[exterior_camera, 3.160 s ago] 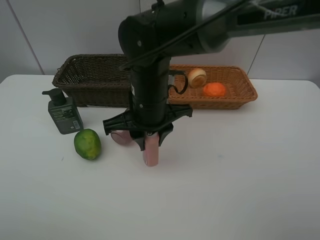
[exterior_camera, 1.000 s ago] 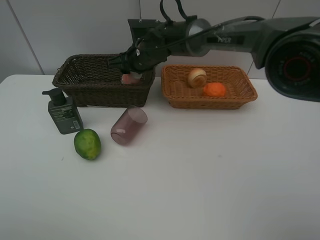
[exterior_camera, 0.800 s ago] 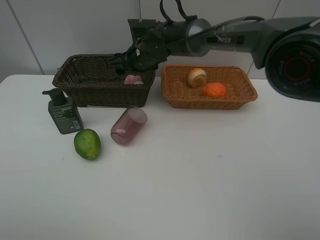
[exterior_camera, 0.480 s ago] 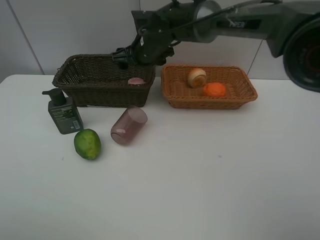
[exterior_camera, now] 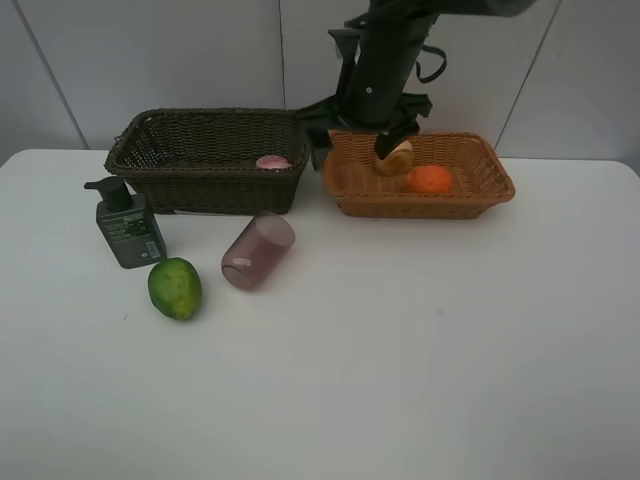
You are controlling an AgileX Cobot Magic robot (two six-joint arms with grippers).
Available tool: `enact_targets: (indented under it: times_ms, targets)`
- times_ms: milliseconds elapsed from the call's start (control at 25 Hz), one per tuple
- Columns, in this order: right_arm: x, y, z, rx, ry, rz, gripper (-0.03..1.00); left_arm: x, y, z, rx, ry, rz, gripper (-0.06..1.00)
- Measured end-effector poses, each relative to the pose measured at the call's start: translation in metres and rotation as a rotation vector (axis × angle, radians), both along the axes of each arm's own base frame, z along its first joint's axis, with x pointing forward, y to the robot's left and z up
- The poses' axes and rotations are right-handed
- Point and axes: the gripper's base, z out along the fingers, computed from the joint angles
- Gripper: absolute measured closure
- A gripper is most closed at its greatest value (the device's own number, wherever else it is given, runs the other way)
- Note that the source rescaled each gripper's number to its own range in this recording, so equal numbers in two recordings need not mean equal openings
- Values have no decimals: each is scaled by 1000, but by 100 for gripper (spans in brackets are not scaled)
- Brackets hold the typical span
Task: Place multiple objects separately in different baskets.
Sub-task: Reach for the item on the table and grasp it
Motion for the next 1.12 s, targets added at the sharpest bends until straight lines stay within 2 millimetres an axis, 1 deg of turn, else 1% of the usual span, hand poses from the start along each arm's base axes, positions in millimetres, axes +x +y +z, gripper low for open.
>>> enact_targets:
  times_ms: [40,80,200,240,280,320,360,440,480,560,600,640,720,840,920,1040,1120]
  targets:
    - [-3,-10,2,11,16,-19,9,0,0,0,0,0,0,0]
    - [-8,-23,-2,7,44,-39,9,0,0,0,0,0,0,0]
    - [-23,-61,3,19,50,-107,9,0,0,0,0,0,0,0]
    - [-30,-78,2,16,59,-147,9,0,0,0,0,0,0,0]
    - [-36,-91,4,18,59,-174,9,0,0,0,0,0,0,0]
    - [-43,-106,12,26,42,-204,9,0,0,0,0,0,0,0]
    - [-52,-121,10,17,57,-233,9,0,0,0,0,0,0,0]
    - [-69,-147,16,10,52,-283,9,0,0,0,0,0,0,0]
    - [-80,-160,22,10,38,-309,9,0,0,0,0,0,0,0]
    - [-96,-181,29,16,24,-359,9,0,0,0,0,0,0,0]
    - [-107,-191,40,29,-7,-385,9,0,0,0,0,0,0,0]
    - [-118,-200,45,34,-23,-409,9,0,0,0,0,0,0,0]
    - [-136,-214,59,43,-70,-435,9,0,0,0,0,0,0,0]
    - [-165,-226,80,41,-121,-440,9,0,0,0,0,0,0,0]
    - [-184,-228,93,41,-157,-416,9,0,0,0,0,0,0,0]
    - [-219,-228,114,72,-235,-355,9,0,0,0,0,0,0,0]
    - [-240,-227,124,96,-278,-309,9,0,0,0,0,0,0,0]
